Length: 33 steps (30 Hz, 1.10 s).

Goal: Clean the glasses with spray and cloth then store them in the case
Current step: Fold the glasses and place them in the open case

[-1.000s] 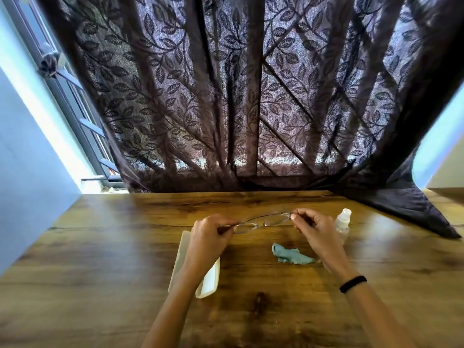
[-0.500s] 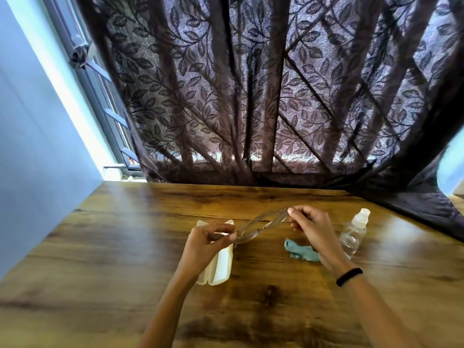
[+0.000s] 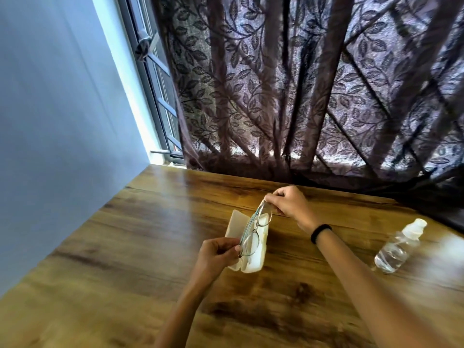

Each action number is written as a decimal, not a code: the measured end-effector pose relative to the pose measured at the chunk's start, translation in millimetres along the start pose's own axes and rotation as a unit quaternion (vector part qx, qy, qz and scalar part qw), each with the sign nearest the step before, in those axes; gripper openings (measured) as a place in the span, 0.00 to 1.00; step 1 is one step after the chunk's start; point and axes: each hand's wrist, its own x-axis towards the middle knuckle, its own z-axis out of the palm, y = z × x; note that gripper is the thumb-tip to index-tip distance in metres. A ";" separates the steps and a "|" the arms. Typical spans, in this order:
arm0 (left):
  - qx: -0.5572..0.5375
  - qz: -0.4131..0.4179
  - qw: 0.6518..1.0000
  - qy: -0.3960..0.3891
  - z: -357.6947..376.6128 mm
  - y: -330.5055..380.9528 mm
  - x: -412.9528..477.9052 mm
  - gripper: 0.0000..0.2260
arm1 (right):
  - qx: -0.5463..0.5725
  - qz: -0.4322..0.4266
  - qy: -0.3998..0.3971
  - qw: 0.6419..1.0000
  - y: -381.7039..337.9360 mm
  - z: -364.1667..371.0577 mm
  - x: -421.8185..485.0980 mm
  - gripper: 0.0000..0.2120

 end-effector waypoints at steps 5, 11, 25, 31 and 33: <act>0.143 -0.006 0.990 0.016 4.2 -3.0 5.4 0.06 | -0.116 0.025 -0.059 0.991 -9.0 11.7 15.4 0.12; 0.262 0.046 0.964 0.016 15.2 2.8 5.3 0.07 | -0.182 0.039 -0.071 0.980 -5.4 19.8 20.0 0.15; 0.365 0.059 0.929 -0.005 19.6 6.9 5.4 0.11 | -0.230 0.019 -0.060 0.971 12.0 29.5 23.1 0.16; 0.411 0.091 0.907 -0.018 24.7 9.6 5.6 0.11 | -0.246 0.002 -0.057 0.968 26.4 28.1 19.6 0.08; 0.416 0.094 0.904 -0.021 25.6 10.5 6.0 0.11 | -0.240 0.001 -0.054 0.969 30.4 27.4 19.5 0.09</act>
